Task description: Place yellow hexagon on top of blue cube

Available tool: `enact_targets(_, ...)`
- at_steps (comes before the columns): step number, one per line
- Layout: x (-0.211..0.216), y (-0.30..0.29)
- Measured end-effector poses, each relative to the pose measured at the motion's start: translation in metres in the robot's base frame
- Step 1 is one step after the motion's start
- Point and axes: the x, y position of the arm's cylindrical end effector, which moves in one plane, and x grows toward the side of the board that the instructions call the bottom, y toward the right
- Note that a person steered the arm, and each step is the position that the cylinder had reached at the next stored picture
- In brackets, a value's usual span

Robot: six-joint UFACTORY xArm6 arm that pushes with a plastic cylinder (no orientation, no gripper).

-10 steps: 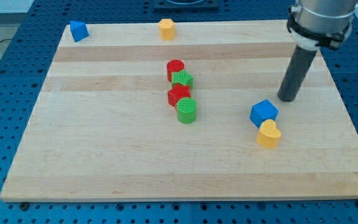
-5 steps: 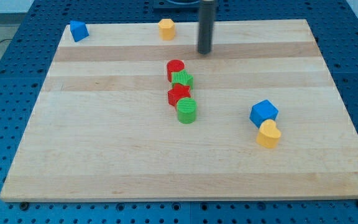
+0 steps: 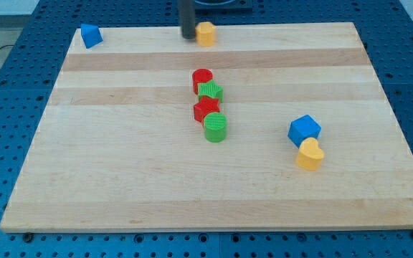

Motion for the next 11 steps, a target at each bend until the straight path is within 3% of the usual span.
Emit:
enact_targets(1,0.007,0.037)
enact_targets(3,-0.024,0.037)
enact_targets(4,0.001,0.077)
enact_targets(6,0.108,0.124)
enact_targets(7,0.116,0.131)
enact_targets(9,0.076,0.097)
enact_targets(10,0.095,0.074)
enact_targets(11,0.127,0.093)
